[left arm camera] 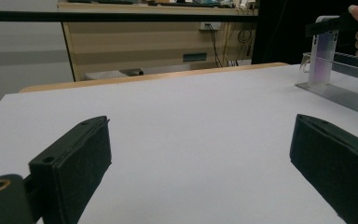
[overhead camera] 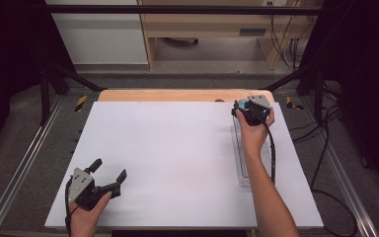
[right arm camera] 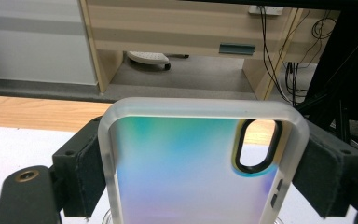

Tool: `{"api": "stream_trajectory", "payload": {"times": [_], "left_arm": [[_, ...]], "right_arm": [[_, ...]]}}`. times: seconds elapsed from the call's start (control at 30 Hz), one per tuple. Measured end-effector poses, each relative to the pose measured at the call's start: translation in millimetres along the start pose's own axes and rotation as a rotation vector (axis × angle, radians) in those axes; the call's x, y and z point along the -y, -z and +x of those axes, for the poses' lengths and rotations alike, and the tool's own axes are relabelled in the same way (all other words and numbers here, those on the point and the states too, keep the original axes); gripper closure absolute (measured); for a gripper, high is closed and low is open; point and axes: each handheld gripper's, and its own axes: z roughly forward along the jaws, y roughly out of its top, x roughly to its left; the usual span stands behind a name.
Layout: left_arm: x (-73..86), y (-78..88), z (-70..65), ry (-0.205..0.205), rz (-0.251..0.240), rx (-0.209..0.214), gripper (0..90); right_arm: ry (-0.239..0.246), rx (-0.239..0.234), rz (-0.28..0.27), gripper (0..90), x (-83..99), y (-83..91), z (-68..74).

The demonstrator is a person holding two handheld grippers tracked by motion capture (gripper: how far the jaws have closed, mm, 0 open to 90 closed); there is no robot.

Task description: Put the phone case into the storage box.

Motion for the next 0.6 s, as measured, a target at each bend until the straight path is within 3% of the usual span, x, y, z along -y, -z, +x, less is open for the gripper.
{"api": "stream_trajectory", "payload": {"times": [0.6], "left_arm": [[0.2,0.0,0.7,0.003,0.002,-0.003,5.0]], "right_arm": [[0.001,-0.010,0.012,15.2,0.7,-0.3,0.1]]}}
